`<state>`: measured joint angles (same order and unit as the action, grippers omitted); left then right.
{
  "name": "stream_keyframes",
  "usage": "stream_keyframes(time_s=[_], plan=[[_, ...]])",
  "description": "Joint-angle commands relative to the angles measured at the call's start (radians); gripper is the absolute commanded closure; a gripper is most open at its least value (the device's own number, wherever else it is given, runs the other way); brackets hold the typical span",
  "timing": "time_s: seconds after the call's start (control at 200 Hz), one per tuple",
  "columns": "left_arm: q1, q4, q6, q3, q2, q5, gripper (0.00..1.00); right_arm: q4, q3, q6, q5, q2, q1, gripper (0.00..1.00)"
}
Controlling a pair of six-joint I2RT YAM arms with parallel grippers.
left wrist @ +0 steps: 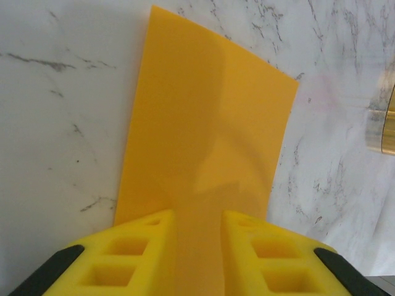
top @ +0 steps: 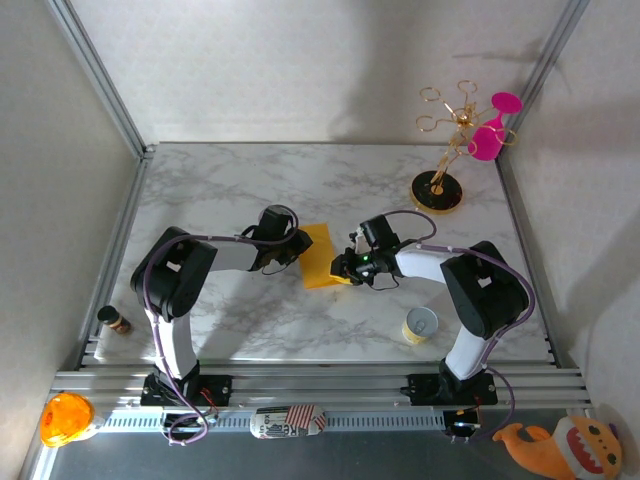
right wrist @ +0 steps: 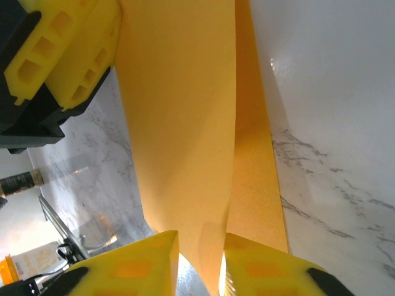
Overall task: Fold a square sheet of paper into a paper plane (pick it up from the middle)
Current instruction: Fold the triangle a second time at the center of the table.
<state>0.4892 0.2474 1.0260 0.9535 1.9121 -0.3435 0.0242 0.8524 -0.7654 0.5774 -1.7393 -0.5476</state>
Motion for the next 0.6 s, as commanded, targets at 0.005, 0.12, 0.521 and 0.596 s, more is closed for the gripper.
stream_keyframes(time_s=[0.005, 0.12, 0.521, 0.596], plan=[[-0.006, -0.039, -0.002, -0.016, -0.002, -0.004, 0.75, -0.002, -0.012, -0.009, 0.001, -0.008, 0.008, 0.8], [-0.006, -0.048, -0.024, -0.001, -0.02, -0.007, 0.75, 0.014, -0.014, -0.01, -0.012, -0.005, 0.015, 0.83], [-0.005, -0.102, -0.088, 0.07, -0.05, -0.014, 0.72, 0.055, -0.016, 0.01, -0.067, 0.007, 0.017, 1.0], [-0.005, -0.12, -0.109, 0.09, -0.07, -0.004, 0.69, 0.073, -0.018, 0.025, -0.078, 0.015, 0.018, 1.0]])
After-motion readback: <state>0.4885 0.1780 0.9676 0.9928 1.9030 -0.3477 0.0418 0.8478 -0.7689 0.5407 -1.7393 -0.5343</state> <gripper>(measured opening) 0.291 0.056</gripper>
